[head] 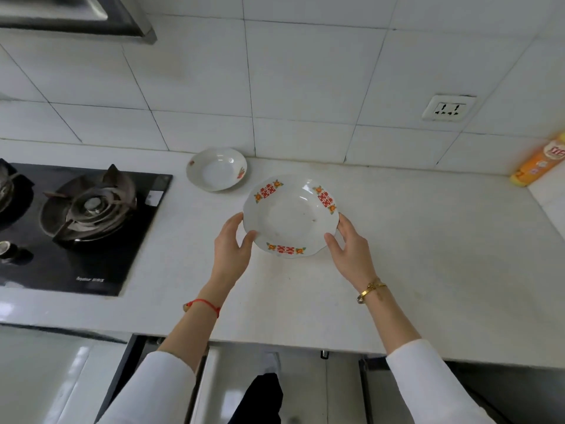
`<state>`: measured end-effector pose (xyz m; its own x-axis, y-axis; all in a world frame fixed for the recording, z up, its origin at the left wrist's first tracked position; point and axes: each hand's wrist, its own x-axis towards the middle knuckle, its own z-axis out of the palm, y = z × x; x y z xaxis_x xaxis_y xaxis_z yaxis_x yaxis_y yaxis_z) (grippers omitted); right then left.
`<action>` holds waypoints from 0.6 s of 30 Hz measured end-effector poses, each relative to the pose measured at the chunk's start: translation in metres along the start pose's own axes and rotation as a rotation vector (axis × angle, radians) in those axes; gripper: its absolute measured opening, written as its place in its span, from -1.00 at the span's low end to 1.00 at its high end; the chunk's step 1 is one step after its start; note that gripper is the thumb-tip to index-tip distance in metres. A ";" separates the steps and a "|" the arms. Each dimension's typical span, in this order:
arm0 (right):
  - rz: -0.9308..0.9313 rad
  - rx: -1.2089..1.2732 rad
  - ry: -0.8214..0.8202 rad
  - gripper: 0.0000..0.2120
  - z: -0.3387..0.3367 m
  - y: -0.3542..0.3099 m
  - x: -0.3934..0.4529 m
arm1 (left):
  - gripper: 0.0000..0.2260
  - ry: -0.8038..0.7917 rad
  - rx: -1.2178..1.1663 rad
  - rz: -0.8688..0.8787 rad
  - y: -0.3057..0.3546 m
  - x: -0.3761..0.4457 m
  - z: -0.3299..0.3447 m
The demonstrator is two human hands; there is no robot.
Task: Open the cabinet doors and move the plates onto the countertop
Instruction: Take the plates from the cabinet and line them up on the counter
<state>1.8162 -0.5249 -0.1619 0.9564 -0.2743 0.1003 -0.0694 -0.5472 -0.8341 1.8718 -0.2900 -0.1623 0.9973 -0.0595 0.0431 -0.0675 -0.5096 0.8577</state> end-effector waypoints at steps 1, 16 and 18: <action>0.007 -0.003 0.002 -0.54 0.004 0.002 0.016 | -0.61 -0.005 0.000 -0.008 -0.001 0.017 0.003; 0.147 -0.036 -0.095 -0.52 0.082 0.065 0.200 | -0.53 -0.100 0.029 -0.143 -0.056 0.197 0.061; 0.176 -0.029 -0.112 -0.50 0.089 0.075 0.213 | -0.53 -0.116 0.038 -0.160 -0.063 0.211 0.069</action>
<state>2.0398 -0.5546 -0.2514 0.9541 -0.2793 -0.1080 -0.2453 -0.5219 -0.8170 2.0843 -0.3296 -0.2425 0.9854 -0.0729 -0.1537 0.0884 -0.5525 0.8288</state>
